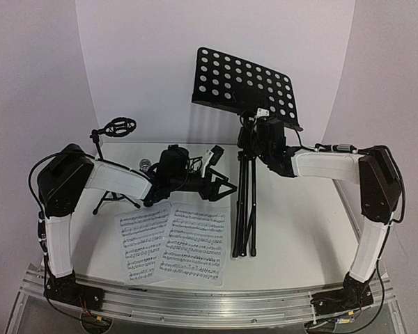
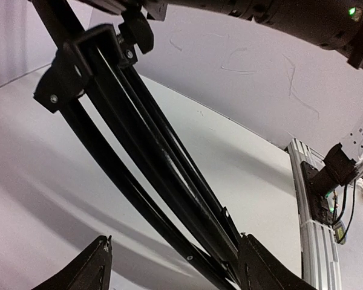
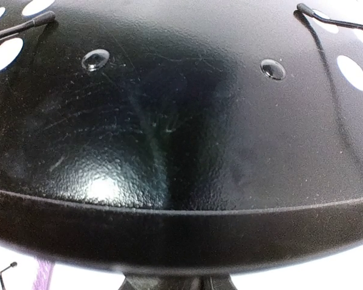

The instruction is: Set up the instrument practice props

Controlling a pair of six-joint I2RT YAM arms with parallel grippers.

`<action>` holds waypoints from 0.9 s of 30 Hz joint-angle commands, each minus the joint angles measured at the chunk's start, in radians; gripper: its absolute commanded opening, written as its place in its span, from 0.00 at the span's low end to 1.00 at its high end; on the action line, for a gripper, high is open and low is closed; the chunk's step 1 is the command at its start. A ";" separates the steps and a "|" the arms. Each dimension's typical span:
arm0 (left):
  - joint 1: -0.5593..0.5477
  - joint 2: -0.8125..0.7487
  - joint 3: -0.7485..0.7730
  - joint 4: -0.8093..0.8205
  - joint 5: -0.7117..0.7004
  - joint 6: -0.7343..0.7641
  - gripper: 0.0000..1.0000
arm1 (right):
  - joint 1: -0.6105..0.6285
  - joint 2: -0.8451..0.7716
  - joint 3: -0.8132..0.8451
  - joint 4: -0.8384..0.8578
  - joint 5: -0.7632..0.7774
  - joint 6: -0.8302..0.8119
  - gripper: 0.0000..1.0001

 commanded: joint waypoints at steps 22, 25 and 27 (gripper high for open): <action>0.022 0.157 0.380 0.043 -0.188 0.234 0.00 | 0.044 -0.090 0.116 0.630 -0.051 -0.397 0.00; 0.058 0.185 0.436 0.036 -0.161 0.270 0.00 | 0.053 -0.121 0.081 0.627 -0.130 -0.453 0.00; 0.075 0.205 0.475 0.017 -0.136 0.295 0.00 | 0.063 -0.126 0.069 0.615 -0.159 -0.508 0.00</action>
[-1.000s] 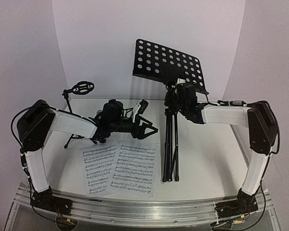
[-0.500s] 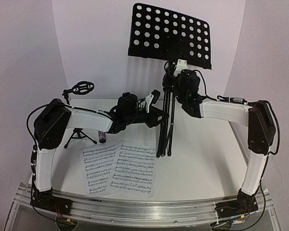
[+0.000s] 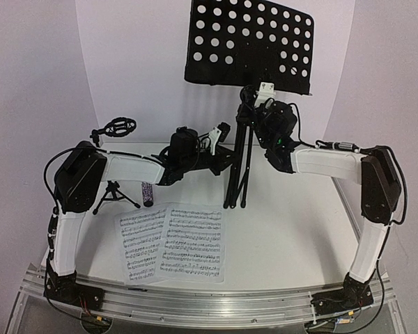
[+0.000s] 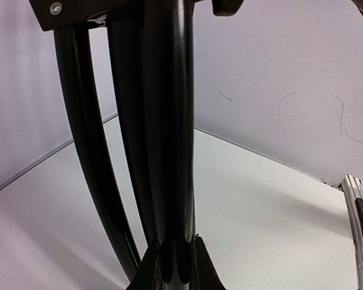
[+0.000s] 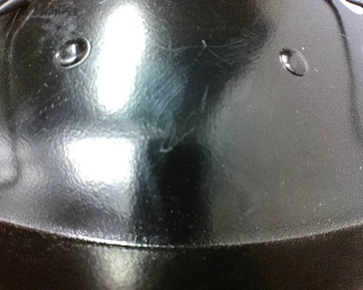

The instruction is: Set up the instrument practice props

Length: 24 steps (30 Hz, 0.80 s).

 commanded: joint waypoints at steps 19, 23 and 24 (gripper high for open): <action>0.086 0.038 0.175 -0.173 0.136 0.345 0.00 | 0.093 -0.075 -0.158 0.089 0.018 -0.157 0.00; 0.086 0.028 0.193 -0.217 0.177 0.285 0.00 | 0.093 -0.013 -0.060 0.014 0.076 -0.183 0.00; 0.086 0.023 0.191 -0.220 0.186 0.274 0.00 | 0.093 0.003 -0.041 0.013 0.086 -0.194 0.00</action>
